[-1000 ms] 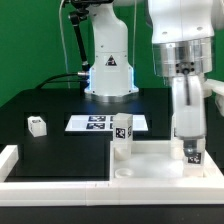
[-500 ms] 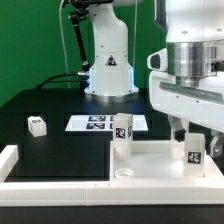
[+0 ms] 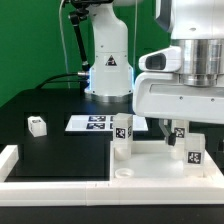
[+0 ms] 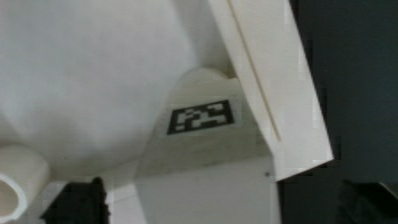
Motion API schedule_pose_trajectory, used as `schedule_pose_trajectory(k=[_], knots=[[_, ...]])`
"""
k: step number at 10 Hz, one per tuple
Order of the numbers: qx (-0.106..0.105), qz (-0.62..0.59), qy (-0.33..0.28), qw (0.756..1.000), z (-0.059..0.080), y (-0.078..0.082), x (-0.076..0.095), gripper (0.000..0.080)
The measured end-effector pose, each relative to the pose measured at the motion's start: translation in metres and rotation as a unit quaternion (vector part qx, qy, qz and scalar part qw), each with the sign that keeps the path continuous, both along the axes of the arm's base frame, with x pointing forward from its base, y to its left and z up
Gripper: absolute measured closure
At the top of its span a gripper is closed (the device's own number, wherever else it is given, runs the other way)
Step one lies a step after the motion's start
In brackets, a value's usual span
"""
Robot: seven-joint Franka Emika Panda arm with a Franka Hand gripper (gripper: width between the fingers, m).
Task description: Assemble square table
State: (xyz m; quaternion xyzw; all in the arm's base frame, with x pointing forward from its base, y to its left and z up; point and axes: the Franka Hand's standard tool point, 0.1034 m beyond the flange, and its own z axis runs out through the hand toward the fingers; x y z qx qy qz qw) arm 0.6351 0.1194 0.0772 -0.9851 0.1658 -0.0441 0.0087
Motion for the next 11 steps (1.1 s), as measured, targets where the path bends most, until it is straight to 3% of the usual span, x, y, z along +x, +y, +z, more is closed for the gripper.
schedule_pose_trajectory(k=[3, 5, 6, 10, 11], knots=[[-0.002, -0.002, -0.006, 1.000, -0.0021, -0.0042, -0.0006, 0.0189], [0.001, -0.031, -0.005, 1.000, -0.0028, -0.0044, -0.0007, 0.0478], [0.006, -0.082, -0.005, 0.997, -0.0029, -0.0044, -0.0008, 0.0510], [0.017, -0.207, -0.003, 0.978, -0.0031, -0.0072, -0.0012, 0.0510], [0.032, -0.304, 0.003, 0.952, -0.0031, -0.0098, -0.0024, 0.0510]])
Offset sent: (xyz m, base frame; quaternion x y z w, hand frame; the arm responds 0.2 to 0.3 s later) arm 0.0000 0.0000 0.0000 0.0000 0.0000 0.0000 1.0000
